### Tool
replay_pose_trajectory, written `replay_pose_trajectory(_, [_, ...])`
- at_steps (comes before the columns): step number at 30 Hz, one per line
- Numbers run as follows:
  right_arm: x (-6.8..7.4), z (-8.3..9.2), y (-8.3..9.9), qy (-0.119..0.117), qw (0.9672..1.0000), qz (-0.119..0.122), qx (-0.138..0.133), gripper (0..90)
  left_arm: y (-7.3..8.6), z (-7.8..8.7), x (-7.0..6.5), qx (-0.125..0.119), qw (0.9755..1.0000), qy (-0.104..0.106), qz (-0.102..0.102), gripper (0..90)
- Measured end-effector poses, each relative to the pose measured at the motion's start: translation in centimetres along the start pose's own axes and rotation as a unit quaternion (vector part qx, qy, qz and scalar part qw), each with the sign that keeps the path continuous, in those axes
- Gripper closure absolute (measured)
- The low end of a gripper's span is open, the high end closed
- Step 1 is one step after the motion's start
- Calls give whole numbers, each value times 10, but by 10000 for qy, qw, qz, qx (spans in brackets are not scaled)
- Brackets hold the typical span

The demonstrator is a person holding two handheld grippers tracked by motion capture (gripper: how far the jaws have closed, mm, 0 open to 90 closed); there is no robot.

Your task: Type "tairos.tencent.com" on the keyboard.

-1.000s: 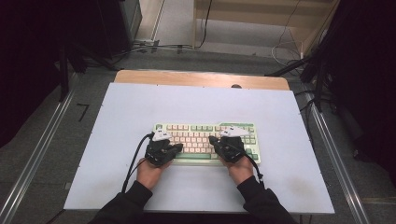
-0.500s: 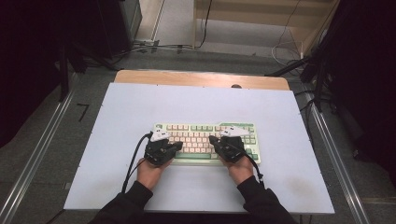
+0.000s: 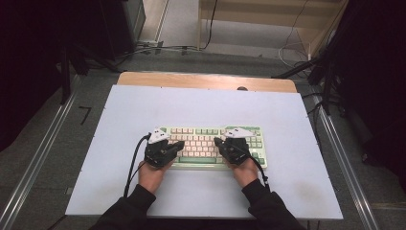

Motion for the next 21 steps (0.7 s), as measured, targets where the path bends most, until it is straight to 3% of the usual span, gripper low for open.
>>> replay_pose_trajectory(21, [-3,-10,2,51,9998,5,166,874,1,-2,1,24,10000,-13,14,900])
Point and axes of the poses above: each handheld gripper's, and its own axes: z roughly backward along the jaws, y roughly out of its underside, x roughly to its left, the point moved 1 cm from there along -z, roughly forward along the jaws, and after that the axes turned 13 degrees about -x, right-handed, at the moved point
